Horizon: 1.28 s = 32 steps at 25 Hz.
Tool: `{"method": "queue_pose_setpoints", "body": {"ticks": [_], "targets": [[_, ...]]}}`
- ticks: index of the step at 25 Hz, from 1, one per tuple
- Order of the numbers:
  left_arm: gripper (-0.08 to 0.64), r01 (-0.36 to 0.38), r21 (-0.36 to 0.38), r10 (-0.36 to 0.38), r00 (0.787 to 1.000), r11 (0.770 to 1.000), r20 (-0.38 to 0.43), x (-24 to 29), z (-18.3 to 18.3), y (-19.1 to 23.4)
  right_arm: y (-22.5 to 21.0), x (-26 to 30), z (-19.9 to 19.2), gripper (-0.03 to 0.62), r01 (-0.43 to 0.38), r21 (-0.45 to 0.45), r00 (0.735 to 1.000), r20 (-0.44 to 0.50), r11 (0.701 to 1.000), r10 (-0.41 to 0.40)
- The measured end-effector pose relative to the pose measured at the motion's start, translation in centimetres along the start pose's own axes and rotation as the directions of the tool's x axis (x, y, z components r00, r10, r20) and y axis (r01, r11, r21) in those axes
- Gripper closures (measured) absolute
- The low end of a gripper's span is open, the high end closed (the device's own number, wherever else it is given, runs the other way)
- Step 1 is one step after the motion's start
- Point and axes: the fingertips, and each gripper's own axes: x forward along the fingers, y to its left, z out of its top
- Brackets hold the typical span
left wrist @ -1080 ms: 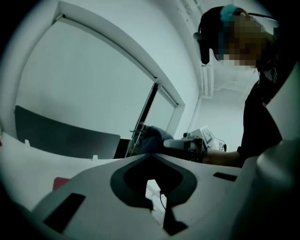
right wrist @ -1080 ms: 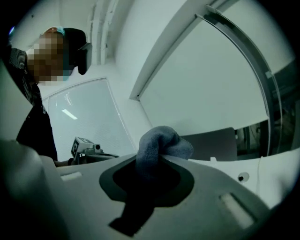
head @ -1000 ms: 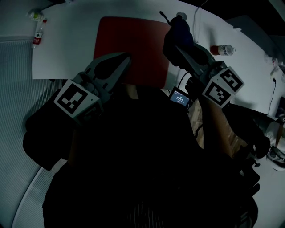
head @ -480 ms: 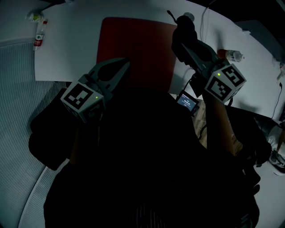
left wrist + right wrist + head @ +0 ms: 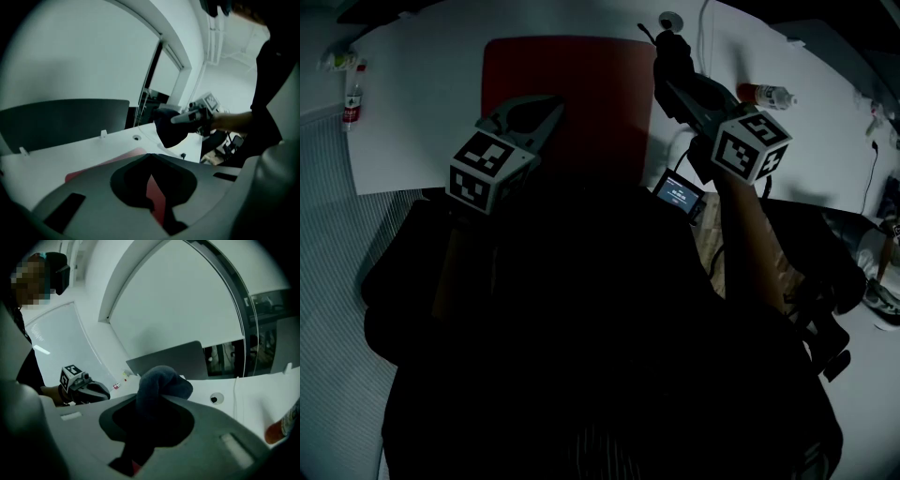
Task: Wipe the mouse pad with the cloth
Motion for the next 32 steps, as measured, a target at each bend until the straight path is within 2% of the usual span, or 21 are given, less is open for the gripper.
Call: {"method": "queue_pose_setpoints", "body": {"ticks": [2, 5, 14, 19, 26, 32], "targets": [[0.552, 0.005, 0.059, 0.001, 0.993, 0.998, -0.116, 1.8, -2.6, 0.8, -0.9, 1.0, -2.0, 0.528, 0.000, 0.002, 0.998, -0.060, 1.000, 0.000], [0.552, 0.042, 0.025, -0.036, 0.978, 0.999, -0.205, 5.0, -5.2, 2.4, -2.8, 2.2, -4.1, 0.528, 0.024, -0.013, 0.992, -0.125, 1.000, -0.026], [0.552, 0.068, -0.108, -0.098, 0.949, 0.992, -0.301, 9.8, -12.1, 5.4, -4.7, 6.8, -8.6, 0.528, 0.014, -0.071, 0.970, -0.241, 0.997, -0.031], [0.552, 0.088, -0.210, -0.156, 0.930, 0.974, -0.333, 11.1, -15.8, 6.8, -6.3, 8.9, -11.3, 0.528, 0.031, -0.069, 0.950, -0.307, 0.997, -0.050], [0.552, -0.015, -0.195, -0.068, 0.908, 0.981, -0.414, 11.4, -18.7, 10.5, -8.1, 10.5, -13.1, 0.528, 0.066, -0.059, 0.927, -0.365, 0.996, -0.083], [0.552, -0.063, -0.173, -0.027, 0.880, 0.983, -0.474, 12.0, -21.1, 11.8, -8.2, 11.7, -13.1, 0.528, 0.069, -0.073, 0.918, -0.387, 0.995, -0.092]]}}
